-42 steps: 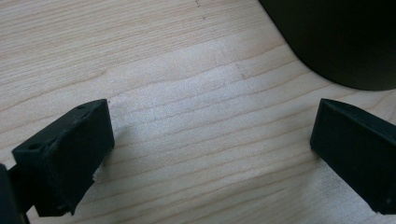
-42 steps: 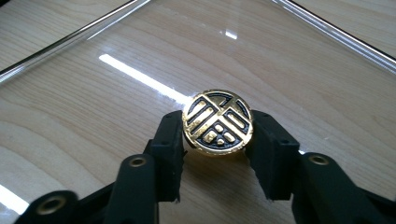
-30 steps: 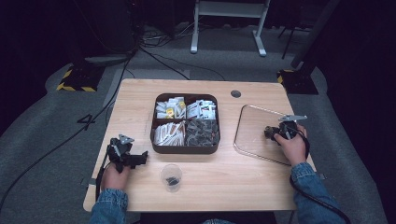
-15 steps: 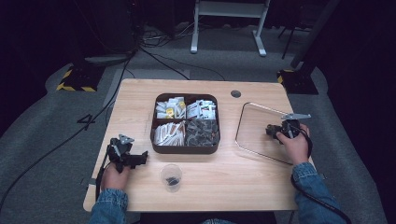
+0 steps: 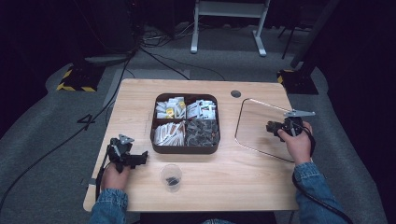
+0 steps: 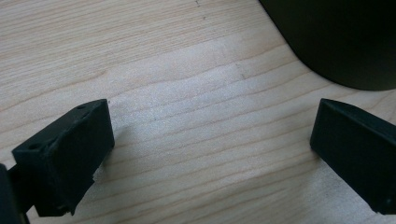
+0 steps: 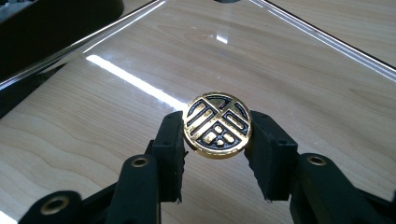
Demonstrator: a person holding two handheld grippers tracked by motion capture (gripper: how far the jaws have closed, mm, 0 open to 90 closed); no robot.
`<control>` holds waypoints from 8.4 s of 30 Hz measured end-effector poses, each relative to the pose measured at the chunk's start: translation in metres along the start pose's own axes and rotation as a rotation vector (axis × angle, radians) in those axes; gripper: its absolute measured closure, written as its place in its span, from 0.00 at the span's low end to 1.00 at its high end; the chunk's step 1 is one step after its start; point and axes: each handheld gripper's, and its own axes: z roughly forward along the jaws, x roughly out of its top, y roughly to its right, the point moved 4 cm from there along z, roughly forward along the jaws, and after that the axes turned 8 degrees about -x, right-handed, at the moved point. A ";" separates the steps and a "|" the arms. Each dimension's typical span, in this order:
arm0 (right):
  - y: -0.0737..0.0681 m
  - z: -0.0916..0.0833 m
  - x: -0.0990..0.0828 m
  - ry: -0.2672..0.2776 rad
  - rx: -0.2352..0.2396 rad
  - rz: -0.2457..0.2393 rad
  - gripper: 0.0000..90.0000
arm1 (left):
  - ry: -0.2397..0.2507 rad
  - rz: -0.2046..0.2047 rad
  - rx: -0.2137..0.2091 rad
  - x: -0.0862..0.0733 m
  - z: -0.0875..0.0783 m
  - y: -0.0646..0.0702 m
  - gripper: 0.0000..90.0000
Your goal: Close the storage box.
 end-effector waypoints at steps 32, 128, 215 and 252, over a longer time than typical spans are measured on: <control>-0.059 -0.008 0.077 0.054 0.127 -0.040 0.65 | -0.003 -0.002 -0.001 -0.002 -0.002 0.001 0.00; -0.269 0.103 0.124 0.010 0.212 -0.238 0.65 | -0.001 0.002 -0.008 -0.001 -0.001 0.000 0.00; -0.164 -0.023 0.105 0.161 0.339 -0.231 0.39 | -0.002 0.003 -0.007 -0.002 -0.001 0.000 0.00; -0.017 -0.040 -0.007 0.118 0.121 -0.129 0.39 | -0.003 0.009 -0.014 -0.001 -0.001 -0.001 0.00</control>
